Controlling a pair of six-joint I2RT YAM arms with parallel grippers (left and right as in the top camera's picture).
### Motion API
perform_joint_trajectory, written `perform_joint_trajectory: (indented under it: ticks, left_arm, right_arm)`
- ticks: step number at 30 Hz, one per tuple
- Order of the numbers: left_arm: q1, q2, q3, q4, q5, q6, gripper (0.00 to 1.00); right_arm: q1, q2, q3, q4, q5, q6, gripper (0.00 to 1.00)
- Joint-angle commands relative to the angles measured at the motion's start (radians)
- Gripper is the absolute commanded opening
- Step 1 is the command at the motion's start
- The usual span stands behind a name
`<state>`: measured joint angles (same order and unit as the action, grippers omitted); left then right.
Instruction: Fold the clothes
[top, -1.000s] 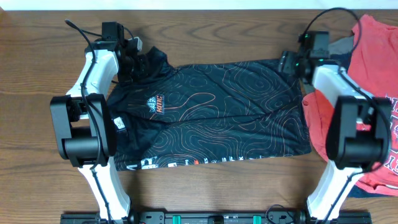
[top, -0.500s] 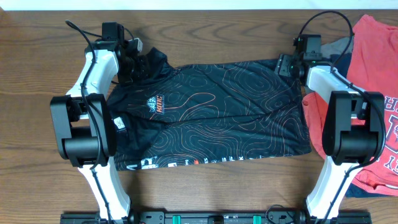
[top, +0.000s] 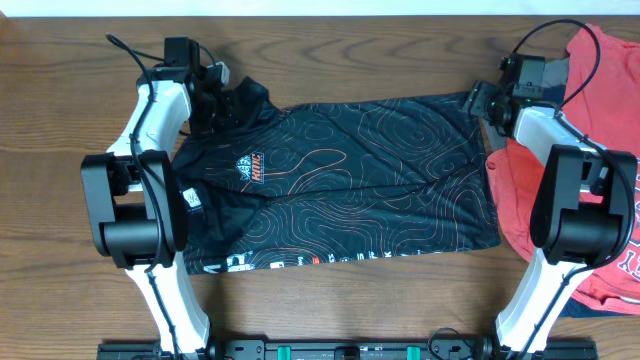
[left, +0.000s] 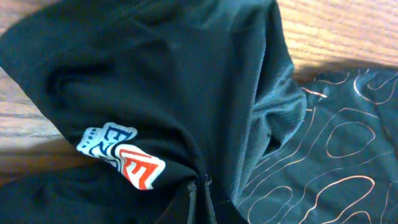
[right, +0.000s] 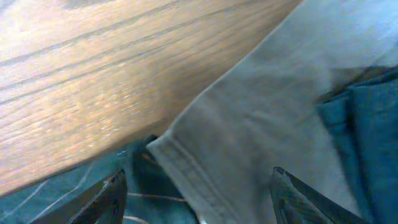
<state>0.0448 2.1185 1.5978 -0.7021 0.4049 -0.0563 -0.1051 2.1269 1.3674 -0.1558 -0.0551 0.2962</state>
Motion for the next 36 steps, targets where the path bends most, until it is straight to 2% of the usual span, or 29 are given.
perform_joint_trajectory:
  ticks: [1,9,15,22,36]
  left_arm:
    - [0.002,0.0,-0.009,-0.004,0.003,-0.009,0.06]
    - [0.002,0.0,-0.009,-0.001,0.002,-0.008,0.06]
    - [0.002,0.0,-0.009,0.0,0.002,-0.008,0.06]
    - [0.002,0.0,-0.009,0.002,0.003,-0.009,0.06]
    - [0.002,0.0,-0.009,0.002,0.002,-0.008,0.06]
  right_arm:
    - [0.012,0.005,0.008,-0.001,-0.081,0.001,0.72]
    - [0.028,-0.029,0.008,0.0,-0.23,-0.029,0.67]
    - [0.057,-0.029,0.008,-0.033,-0.262,-0.094,0.68]
    - [0.097,-0.004,0.008,-0.046,-0.082,-0.114,0.71]
    - [0.06,0.048,0.009,0.037,-0.023,-0.111,0.75]
